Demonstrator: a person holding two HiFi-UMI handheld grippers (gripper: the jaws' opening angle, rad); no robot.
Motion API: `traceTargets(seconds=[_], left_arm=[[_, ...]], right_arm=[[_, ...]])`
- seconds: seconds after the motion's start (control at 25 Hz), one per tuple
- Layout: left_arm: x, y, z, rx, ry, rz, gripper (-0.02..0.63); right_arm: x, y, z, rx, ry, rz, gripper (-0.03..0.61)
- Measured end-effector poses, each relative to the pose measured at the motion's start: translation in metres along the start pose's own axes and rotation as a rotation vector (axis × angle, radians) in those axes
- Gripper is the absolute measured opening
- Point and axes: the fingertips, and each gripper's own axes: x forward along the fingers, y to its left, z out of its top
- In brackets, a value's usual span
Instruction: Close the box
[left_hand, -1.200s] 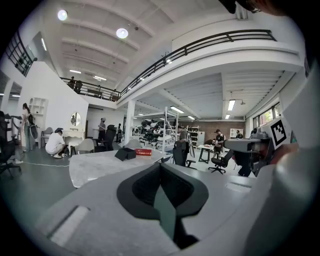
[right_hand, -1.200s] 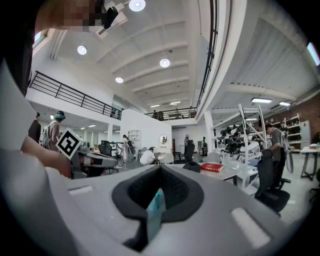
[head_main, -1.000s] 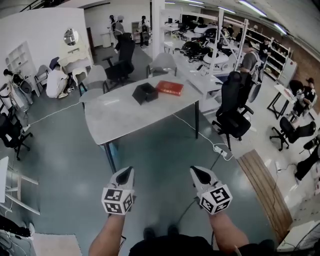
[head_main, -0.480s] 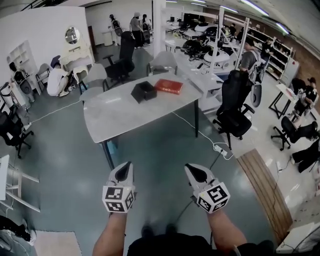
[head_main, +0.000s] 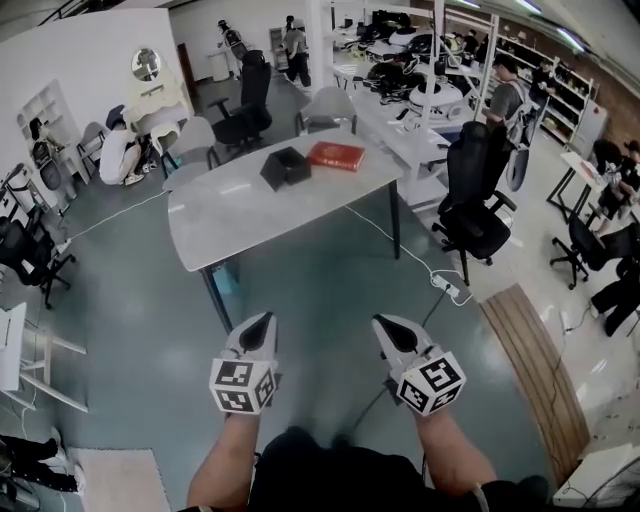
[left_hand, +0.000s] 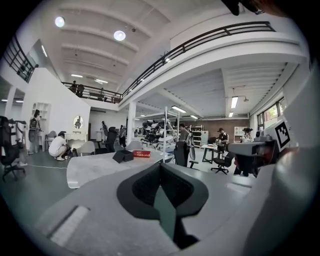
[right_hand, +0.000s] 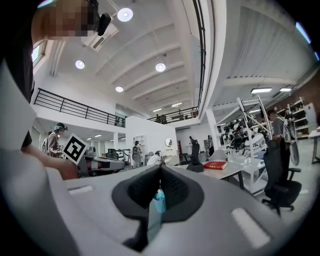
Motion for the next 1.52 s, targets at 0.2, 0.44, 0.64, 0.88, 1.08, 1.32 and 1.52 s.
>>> traceTargets(seconds=[0.2, 0.44, 0.64, 0.88, 1.08, 1.32, 1.52], left_arm=[[0.008, -0.001, -0.003, 0.004, 0.001, 0.014, 0.009], [0.030, 0.017, -0.006, -0.009, 0.011, 0.005, 0.009], [0.072, 0.051, -0.006, -0.020, 0.014, -0.003, 0.009], [0.138, 0.111, 0.003, -0.019, -0.009, -0.024, 0.009], [0.194, 0.166, 0.018, -0.021, -0.016, -0.051, 0.009], [0.238, 0.217, 0.033, -0.014, -0.012, -0.092, 0.009], [0.260, 0.252, 0.033, -0.016, 0.000, -0.114, 0.009]], right_arm=[[0.006, -0.006, -0.005, 0.009, 0.012, 0.023, 0.002], [0.039, -0.009, -0.016, 0.021, 0.049, 0.033, 0.002], [0.083, -0.027, -0.024, 0.018, 0.084, 0.030, 0.002], [0.163, -0.058, -0.029, 0.014, 0.109, 0.003, 0.002], [0.232, -0.072, -0.029, 0.009, 0.138, -0.001, 0.002], [0.305, -0.080, -0.017, -0.001, 0.148, -0.004, 0.002], [0.348, -0.081, -0.013, -0.017, 0.154, -0.012, 0.002]])
